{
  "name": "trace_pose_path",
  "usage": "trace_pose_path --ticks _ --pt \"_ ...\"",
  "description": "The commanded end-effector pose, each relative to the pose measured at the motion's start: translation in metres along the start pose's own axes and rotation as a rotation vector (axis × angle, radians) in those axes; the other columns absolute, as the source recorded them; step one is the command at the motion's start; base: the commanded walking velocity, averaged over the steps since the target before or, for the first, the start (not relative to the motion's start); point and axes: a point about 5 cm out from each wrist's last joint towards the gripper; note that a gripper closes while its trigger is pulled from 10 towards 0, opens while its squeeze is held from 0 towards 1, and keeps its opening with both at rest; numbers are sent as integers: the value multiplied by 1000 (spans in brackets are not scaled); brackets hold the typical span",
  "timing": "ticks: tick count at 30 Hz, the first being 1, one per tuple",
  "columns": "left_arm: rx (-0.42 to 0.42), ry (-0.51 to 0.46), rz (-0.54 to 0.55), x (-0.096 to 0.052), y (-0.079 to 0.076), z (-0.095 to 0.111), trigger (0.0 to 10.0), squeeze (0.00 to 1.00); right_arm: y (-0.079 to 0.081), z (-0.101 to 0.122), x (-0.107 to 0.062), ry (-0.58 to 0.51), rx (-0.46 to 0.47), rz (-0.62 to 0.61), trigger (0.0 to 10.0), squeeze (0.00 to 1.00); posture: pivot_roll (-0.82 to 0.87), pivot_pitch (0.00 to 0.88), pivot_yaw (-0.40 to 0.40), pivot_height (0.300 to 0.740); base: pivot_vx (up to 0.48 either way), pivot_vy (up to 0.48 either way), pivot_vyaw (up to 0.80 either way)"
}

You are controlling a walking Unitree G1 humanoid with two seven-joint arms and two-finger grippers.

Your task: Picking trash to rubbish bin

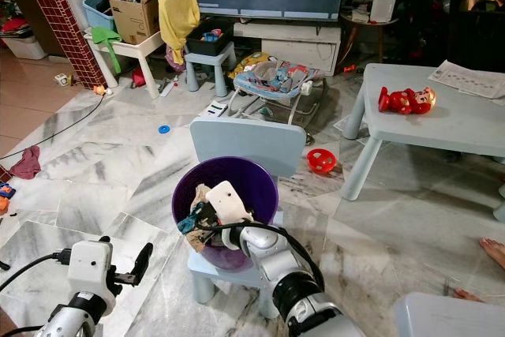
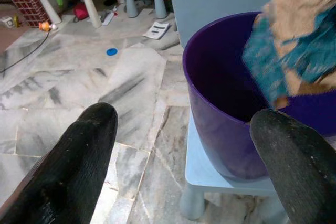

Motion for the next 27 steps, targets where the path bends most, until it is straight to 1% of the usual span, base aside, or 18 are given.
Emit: trace_pose_path --ticks 1,2,3,5,6,8,9,10,12,13,15,16,17,20,21,23,24,27 --pt "-5 -25 13 5 7 3 10000 0 -10 12 0 -62 6 -46 0 0 177 0 24 740 0 0 0" --pt "-5 -25 13 5 7 3 10000 0 -10 12 0 -62 6 -46 0 0 177 0 24 740 0 0 0" --pt "-7 -80 29 12 9 20 10000 0 -22 25 -4 -151 27 -103 0 0 165 0 20 740 0 0 0" --pt "-15 -130 40 17 8 37 10000 0 -32 37 -10 -237 47 -157 0 0 160 0 18 740 0 0 0" --pt "7 -205 44 23 6 62 10000 0 -46 51 -19 -322 61 -223 0 0 153 0 19 740 0 0 0" --pt "18 -299 51 28 -1 93 10000 0 -62 70 -35 -428 69 -297 0 0 123 0 21 740 0 0 0" --pt "18 -299 51 28 -1 93 10000 0 -62 70 -35 -428 69 -297 0 0 123 0 21 740 0 0 0" --pt "24 -377 54 33 -9 118 10000 0 -73 85 -53 -507 52 -357 0 0 102 0 26 740 0 0 0" --pt "21 -426 52 35 -18 132 10000 0 -80 94 -70 -554 37 -403 0 0 81 0 29 740 0 0 0" --pt "16 -453 45 37 -24 140 10000 0 -84 98 -84 -581 29 -439 0 0 64 0 34 740 0 0 0" --pt "10 -468 31 37 -28 145 10000 0 -87 100 -95 -594 22 -466 0 0 53 0 37 740 0 0 0" --pt "8 -475 14 37 -32 148 10000 0 -90 100 -109 -603 27 -496 0 0 38 0 41 740 0 0 0" --pt "8 -475 14 37 -32 148 10000 0 -90 100 -109 -603 27 -496 0 0 38 0 41 740 0 0 0" --pt "5 -479 -10 35 -36 150 10000 0 -90 102 -133 -619 44 -512 0 0 14 0 48 740 0 0 0" --pt "5 -479 -10 35 -36 150 10000 0 -90 102 -133 -619 44 -512 0 0 14 0 48 740 0 0 0" --pt "7 -470 -7 35 -35 152 10000 0 -84 102 -149 -617 68 -484 0 0 -8 0 57 740 0 0 0" --pt "7 -470 -7 35 -35 152 10000 0 -84 102 -149 -617 68 -484 0 0 -8 0 57 740 0 0 0" --pt "19 -445 7 28 -28 145 10000 0 -84 95 -165 -579 65 -480 0 0 -20 0 57 740 0 0 0"
Point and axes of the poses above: a point about 5 cm out from each wrist's last joint towards the gripper, its own x axis pointing out of the wrist towards the gripper, its own z axis along the axis of the wrist's last joint, y = z × x, and after that the axes turned 1 degree about -x, right-handed
